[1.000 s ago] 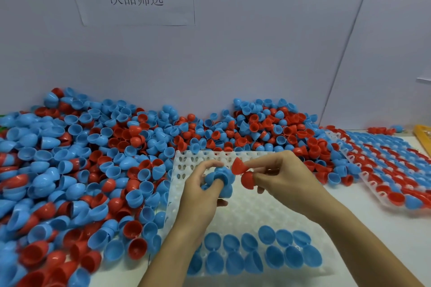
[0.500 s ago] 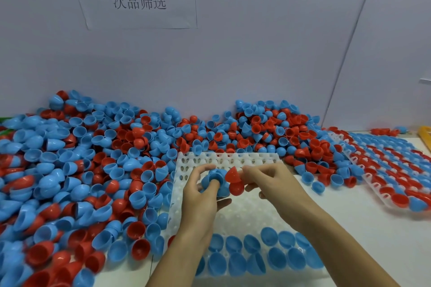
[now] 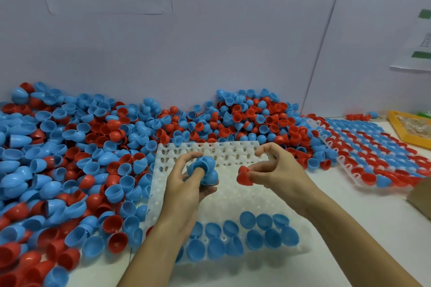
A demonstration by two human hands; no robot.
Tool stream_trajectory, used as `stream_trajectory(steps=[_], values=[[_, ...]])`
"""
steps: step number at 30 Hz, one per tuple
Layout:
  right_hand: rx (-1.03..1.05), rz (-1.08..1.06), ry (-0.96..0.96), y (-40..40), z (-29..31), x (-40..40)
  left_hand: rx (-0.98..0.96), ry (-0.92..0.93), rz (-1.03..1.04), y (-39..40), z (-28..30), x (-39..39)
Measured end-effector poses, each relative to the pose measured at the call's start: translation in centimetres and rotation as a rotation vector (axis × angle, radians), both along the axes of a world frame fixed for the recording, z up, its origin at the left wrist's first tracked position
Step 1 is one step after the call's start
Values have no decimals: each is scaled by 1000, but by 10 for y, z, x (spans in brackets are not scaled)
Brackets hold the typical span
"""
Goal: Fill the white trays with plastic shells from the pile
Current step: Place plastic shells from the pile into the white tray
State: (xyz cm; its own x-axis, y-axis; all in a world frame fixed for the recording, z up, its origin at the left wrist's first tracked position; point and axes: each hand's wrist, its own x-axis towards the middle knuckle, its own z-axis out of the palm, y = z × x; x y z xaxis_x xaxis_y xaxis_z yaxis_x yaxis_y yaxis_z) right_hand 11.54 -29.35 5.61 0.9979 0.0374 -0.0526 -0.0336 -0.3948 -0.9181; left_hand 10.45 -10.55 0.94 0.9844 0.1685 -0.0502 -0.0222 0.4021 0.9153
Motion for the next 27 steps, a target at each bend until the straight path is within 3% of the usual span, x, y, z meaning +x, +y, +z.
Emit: stream_trajectory(steps=[6, 11, 19, 27], values=[[-453, 109, -188, -55, 9, -16, -7, -2, -34, -2, -1, 0], [-723, 196, -120, -83, 10, -34, -3, 5, -43, -3, -3, 0], [-969, 339, -8, -67, -12, -50, -56, 37, -71, -4, -1, -2], [-947, 323, -28, -73, -4, -50, -101, 60, -93, -4, 3, -4]])
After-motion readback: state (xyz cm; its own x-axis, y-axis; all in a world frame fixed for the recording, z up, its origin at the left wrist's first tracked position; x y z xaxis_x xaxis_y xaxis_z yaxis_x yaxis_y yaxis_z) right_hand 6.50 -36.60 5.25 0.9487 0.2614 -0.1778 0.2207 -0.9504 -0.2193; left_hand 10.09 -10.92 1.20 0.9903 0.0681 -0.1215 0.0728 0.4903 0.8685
